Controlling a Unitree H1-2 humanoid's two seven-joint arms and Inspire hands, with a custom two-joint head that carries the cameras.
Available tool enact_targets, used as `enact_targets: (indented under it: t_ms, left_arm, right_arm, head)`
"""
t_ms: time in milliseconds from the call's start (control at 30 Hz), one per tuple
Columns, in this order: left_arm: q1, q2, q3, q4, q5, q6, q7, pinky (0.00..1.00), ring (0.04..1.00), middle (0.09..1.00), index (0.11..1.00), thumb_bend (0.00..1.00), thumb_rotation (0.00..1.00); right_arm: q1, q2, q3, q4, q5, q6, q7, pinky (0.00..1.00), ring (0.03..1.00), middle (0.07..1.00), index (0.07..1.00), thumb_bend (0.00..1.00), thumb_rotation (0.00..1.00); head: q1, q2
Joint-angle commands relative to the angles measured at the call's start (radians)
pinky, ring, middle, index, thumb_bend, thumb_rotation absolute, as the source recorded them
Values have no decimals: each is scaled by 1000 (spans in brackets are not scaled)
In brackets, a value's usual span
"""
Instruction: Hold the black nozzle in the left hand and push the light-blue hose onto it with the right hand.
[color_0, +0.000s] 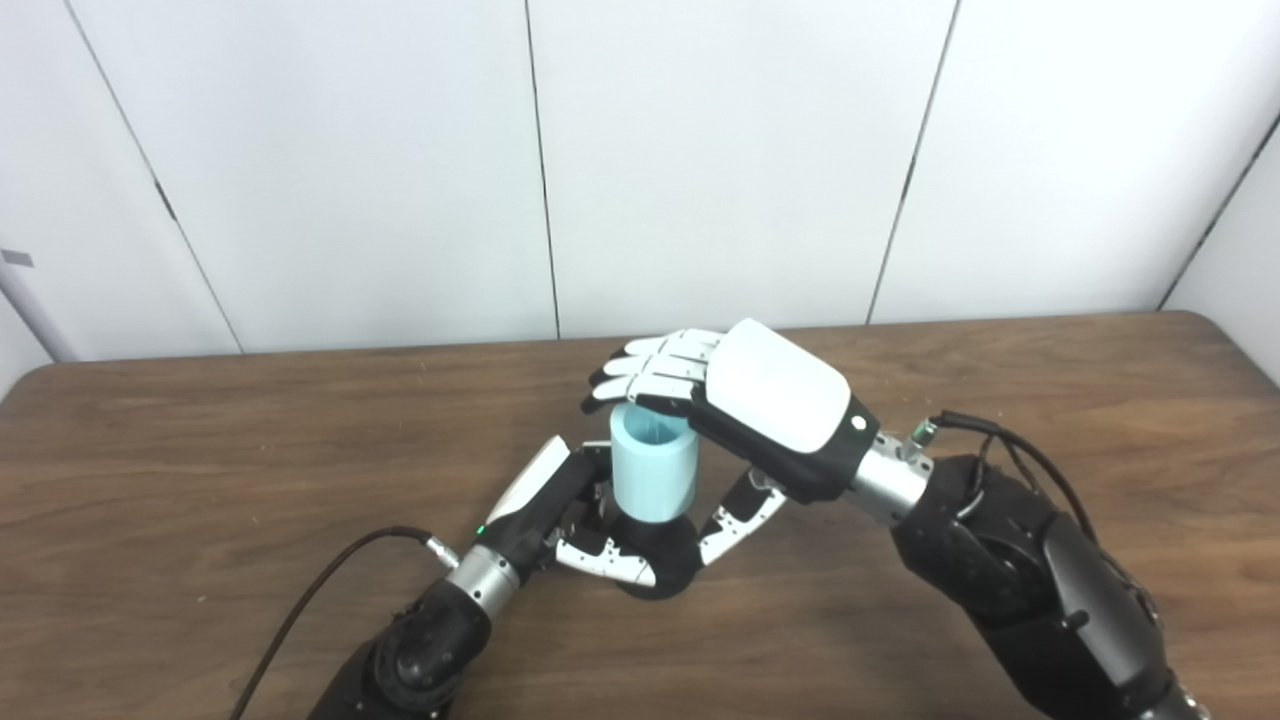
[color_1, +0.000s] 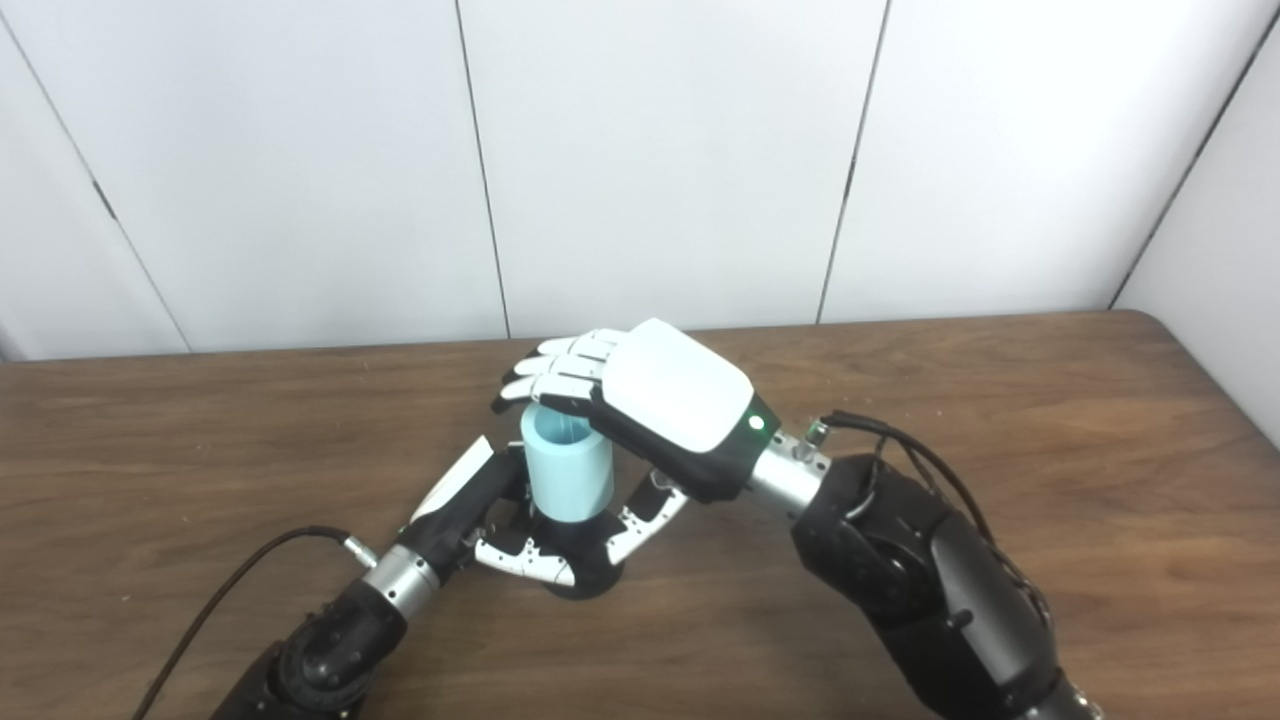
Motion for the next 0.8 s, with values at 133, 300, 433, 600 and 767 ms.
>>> enact_targets:
  t_ms: [133,300,433,600,767]
  left_arm:
    - [63,24,-42,51,56,73,-71,138,209,306,494,520,83]
    - [65,26,-43,45,55,76,-73,137,208,306,494,520,83]
    - [65,27,-43,45,52,75,-76,137,208,307,494,520,83]
    - [67,27,-43,45,53,72,-72,137,207,306,494,520,83]
    - [65,27,-44,48,50,69,-74,135,205,303,494,520,83]
  right_arm:
    - [6,-5,-34,16,-31,-59,-84,903,927,886,784,799,177]
    - [26,-1,-43,20,-25,-56,-89,919,935,899,789,800,172]
    - [33,-1,-49,26,-13,-60,-90,920,936,900,790,800,165]
    - [41,-2,-56,27,-6,-60,-88,920,936,901,791,797,159]
    - [50,-6,-61,22,5,-69,-90,909,927,900,790,797,157]
  head:
    - [-1,1]
    - [-1,1]
    - [-3,1]
    - [-1,2]
    - [-1,2]
